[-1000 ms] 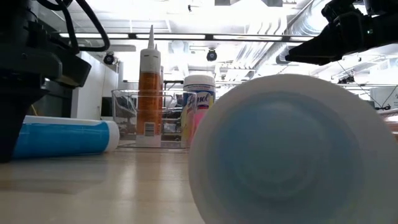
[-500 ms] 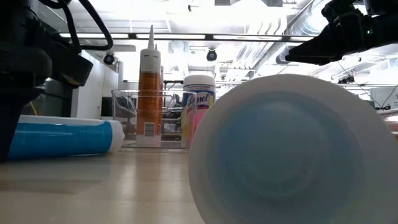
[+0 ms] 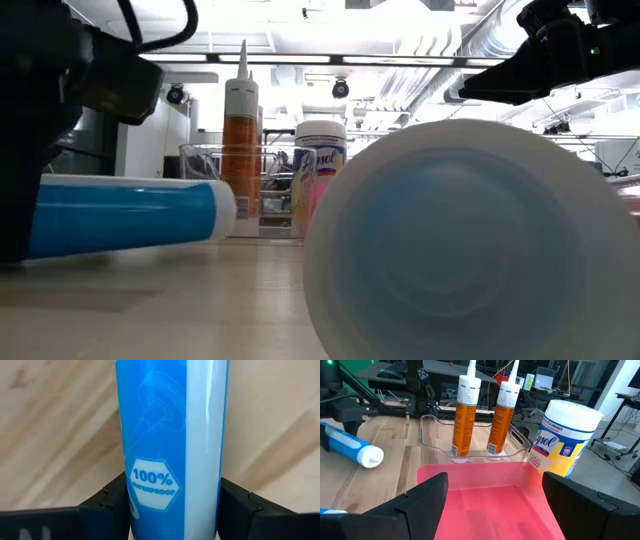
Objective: Pick & place silicon tubes, Sealant and Lysol wipes
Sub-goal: Put the left blue sealant into the pink container
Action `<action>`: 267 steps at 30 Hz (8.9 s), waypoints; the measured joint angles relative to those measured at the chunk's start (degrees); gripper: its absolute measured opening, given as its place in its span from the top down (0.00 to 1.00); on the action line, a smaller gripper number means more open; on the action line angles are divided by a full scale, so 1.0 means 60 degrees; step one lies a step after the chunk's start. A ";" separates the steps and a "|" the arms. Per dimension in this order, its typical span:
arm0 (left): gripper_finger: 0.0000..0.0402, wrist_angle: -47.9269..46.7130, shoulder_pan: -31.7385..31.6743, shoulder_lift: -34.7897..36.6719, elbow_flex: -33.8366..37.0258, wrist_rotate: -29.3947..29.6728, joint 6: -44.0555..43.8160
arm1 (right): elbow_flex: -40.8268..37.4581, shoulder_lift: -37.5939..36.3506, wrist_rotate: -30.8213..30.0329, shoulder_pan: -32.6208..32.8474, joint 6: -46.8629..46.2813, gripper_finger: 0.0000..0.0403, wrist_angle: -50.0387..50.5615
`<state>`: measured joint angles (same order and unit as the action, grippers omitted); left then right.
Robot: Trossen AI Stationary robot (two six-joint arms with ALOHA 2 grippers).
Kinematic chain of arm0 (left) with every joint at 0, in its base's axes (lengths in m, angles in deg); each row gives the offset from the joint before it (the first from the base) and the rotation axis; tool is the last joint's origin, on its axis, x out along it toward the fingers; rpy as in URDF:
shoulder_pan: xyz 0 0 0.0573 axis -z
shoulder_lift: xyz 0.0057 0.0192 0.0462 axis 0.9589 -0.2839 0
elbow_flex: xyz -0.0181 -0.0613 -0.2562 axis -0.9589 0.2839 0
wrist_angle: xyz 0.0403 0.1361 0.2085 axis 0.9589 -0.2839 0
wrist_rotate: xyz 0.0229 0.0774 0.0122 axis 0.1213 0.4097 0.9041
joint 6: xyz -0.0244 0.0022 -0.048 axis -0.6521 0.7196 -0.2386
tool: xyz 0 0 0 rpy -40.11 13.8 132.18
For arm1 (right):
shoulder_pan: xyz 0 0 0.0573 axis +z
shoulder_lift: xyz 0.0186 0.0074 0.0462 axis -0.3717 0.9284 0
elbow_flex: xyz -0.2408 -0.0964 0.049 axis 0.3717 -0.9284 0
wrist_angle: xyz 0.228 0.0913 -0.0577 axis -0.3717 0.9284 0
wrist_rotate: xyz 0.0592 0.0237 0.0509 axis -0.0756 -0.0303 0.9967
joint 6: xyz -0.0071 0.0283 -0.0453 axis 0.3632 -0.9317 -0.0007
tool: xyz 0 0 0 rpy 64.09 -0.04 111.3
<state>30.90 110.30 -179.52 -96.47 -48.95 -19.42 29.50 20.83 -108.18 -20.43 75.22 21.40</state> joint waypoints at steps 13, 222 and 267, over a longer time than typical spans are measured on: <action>0.52 0.2268 0.0000 -0.0172 -0.0035 0.0595 -0.0687 | 0.0000 -0.0003 0.0000 0.0000 -0.0003 0.20 0.0012; 0.53 0.9763 -0.1698 -0.0244 -0.1944 0.1535 0.6172 | 0.5180 0.9155 -0.2681 0.5377 -0.7138 0.53 -0.6303; 0.14 0.0252 0.0459 0.3436 -0.1965 0.6963 0.2874 | 0.5147 0.5680 -0.0672 0.1997 -0.9626 0.53 0.0967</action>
<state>32.41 113.06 -158.91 -108.27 -7.18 -2.18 60.38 54.91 -112.21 -8.45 17.47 27.21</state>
